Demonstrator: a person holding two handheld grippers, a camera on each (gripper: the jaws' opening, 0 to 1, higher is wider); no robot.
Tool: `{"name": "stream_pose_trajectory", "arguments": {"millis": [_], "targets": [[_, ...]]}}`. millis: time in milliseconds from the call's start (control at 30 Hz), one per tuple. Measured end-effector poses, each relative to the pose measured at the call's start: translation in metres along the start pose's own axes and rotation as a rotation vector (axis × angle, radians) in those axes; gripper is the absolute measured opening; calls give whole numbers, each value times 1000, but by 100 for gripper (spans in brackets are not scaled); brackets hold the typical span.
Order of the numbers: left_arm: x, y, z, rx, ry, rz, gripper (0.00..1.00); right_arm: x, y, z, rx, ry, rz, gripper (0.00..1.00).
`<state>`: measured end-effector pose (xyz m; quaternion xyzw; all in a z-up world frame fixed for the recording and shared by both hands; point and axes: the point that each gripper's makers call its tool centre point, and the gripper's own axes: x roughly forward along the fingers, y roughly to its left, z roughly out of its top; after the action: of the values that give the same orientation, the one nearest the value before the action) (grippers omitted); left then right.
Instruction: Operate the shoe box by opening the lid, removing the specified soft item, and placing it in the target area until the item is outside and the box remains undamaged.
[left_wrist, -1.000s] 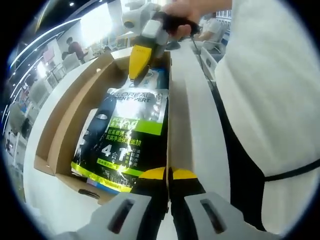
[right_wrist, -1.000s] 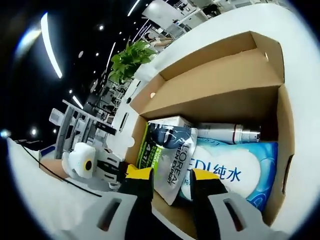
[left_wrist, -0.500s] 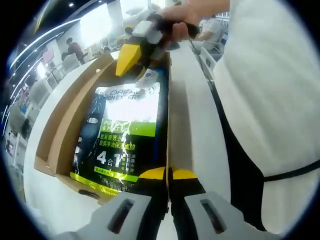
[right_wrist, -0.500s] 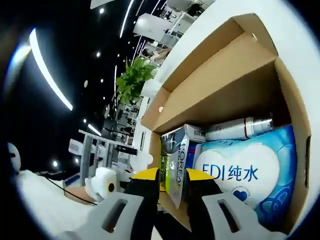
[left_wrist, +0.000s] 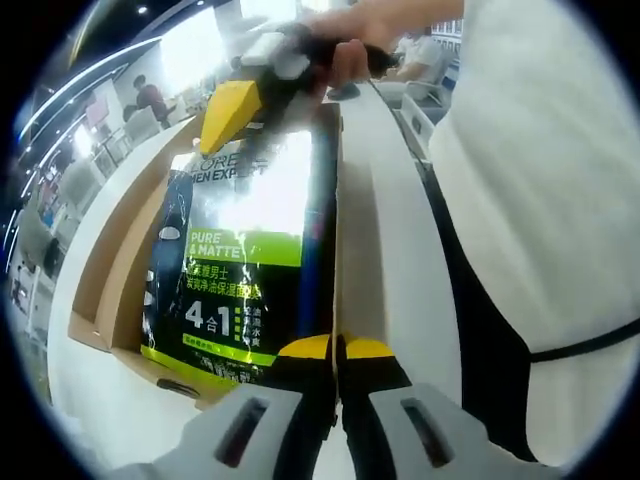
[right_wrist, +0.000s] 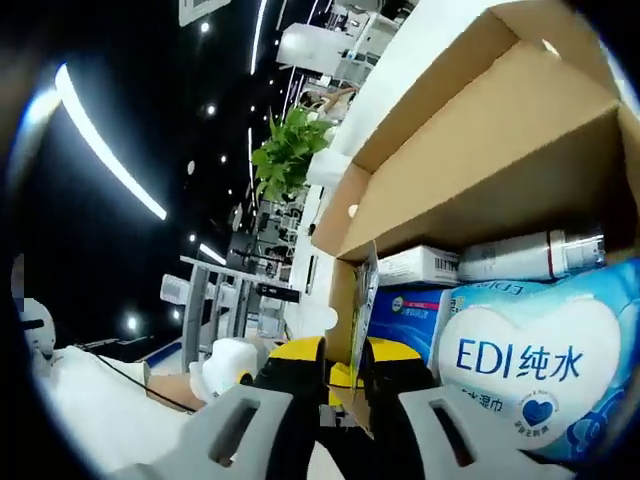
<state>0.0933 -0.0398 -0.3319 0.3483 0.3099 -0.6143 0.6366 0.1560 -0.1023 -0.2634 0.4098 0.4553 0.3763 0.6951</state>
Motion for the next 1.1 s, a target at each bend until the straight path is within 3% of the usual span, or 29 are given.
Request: {"name": "stream_pose_trajectory", "arguments": {"millis": [267,500,1000,1100], "targets": [[0,0,0,3,-1,3,1,8,-3,5,46,14,-5,13],[-1,0,0,5,-3,-3,1,21,1,5,-5,55,-27,13],[0,0,1,9,-7,-1,1,29,-7,3,8,78,-87,11],[0,0,1,9,-7,0,1,31,-8,-1,-19,109,-99,5]]}}
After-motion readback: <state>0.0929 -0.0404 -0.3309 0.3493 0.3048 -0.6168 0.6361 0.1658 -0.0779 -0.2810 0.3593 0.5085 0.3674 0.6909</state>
